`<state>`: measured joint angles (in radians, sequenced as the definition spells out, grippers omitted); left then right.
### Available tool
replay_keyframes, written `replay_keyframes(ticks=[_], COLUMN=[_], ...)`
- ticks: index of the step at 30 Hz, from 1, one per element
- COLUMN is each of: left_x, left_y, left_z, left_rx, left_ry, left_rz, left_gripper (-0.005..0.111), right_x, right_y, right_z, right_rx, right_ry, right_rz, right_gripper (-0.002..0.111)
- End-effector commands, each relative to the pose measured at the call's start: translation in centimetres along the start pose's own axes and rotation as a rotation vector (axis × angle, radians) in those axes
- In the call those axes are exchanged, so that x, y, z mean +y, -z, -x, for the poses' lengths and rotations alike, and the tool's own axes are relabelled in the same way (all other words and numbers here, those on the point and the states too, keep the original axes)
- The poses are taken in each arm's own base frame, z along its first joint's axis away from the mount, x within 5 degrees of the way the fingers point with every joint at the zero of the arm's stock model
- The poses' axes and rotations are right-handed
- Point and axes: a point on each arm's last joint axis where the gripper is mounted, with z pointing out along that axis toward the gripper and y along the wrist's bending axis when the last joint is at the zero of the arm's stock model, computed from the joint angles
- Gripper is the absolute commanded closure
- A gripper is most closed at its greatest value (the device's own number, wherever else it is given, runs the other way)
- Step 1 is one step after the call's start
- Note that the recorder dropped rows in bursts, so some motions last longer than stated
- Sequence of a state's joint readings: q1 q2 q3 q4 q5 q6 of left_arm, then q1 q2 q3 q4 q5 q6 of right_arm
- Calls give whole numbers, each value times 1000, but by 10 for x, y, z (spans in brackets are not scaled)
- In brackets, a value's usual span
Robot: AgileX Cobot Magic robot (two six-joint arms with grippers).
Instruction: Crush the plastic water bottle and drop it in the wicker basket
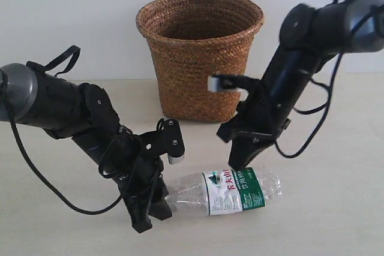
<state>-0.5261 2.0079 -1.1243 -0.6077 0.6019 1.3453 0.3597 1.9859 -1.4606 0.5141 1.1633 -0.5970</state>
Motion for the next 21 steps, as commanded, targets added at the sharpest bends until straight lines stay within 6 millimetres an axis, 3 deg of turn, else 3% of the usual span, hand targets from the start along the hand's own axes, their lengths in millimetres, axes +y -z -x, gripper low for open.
replay_keyframes(ticks=[1,6,9,15,21], left_x=[-1,-4,-9,-28,-28], left_y=[1,12,26,67,115], left_z=[-1,2,6,25,42], left_rx=[2,5,-10,-64,-105], left_ry=[6,-29,-66,-257,-302], left_rz=[-6,-15,-33,-24,73], left_gripper=[103,103,103,103,103], right_x=[1,-5,-14,-35,-50], right_y=[60,100,112,113,114], right_z=[-26,-54,-67,-80,-86], right_rx=[-118,-189,-253,-311,-262], right_ry=[-11,-68,-116,-189,-191], right_rz=[-20,-68,-117,-181,-349], right_gripper=[108,108,108,108,108])
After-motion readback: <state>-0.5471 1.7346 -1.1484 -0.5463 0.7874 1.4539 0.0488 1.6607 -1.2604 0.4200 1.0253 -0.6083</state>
